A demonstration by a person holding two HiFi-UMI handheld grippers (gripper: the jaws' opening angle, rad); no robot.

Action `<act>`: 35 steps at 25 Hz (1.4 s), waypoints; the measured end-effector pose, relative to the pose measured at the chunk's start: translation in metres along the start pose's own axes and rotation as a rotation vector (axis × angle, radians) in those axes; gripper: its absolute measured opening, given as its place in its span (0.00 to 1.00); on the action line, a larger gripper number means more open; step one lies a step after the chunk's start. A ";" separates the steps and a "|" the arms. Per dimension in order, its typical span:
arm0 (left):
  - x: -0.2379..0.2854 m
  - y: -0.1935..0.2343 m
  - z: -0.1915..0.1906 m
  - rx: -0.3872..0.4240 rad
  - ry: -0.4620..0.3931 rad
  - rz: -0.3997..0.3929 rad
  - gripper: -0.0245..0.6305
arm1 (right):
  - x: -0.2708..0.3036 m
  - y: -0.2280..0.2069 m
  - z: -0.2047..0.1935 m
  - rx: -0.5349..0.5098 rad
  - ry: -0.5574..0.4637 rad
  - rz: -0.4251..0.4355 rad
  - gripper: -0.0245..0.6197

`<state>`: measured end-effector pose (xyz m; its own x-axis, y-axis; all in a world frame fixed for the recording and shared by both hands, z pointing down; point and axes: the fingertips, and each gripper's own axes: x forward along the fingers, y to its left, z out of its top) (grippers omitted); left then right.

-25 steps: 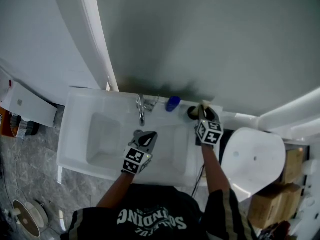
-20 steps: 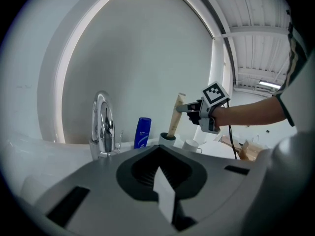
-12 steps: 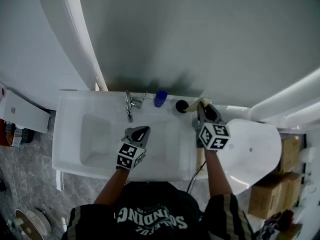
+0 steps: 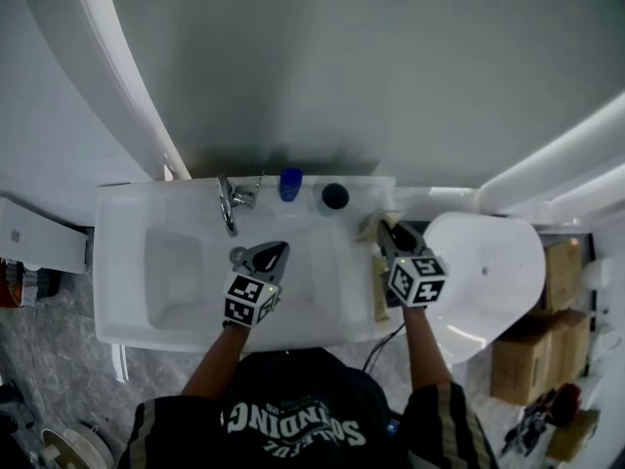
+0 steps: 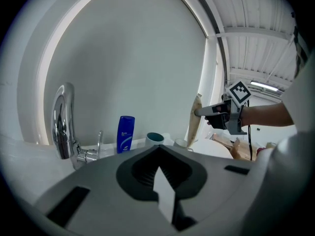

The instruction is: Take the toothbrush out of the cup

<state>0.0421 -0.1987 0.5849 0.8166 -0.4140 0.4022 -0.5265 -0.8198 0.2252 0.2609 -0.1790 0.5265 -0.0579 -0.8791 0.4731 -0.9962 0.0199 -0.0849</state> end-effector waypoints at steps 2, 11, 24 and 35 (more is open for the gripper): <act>0.003 -0.003 -0.002 0.001 0.005 -0.009 0.03 | -0.004 -0.003 -0.022 0.018 0.047 0.000 0.13; 0.011 -0.014 -0.007 -0.001 0.025 -0.036 0.03 | -0.023 0.012 -0.111 0.052 0.307 0.072 0.13; 0.006 -0.012 -0.011 -0.036 0.028 -0.030 0.03 | -0.027 0.039 -0.234 0.112 0.752 0.167 0.13; -0.008 0.000 -0.014 -0.062 0.023 0.008 0.03 | 0.021 0.018 -0.262 0.120 0.744 0.053 0.13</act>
<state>0.0323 -0.1899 0.5944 0.8071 -0.4106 0.4243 -0.5472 -0.7902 0.2762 0.2244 -0.0720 0.7643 -0.1772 -0.3238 0.9294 -0.9793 -0.0363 -0.1993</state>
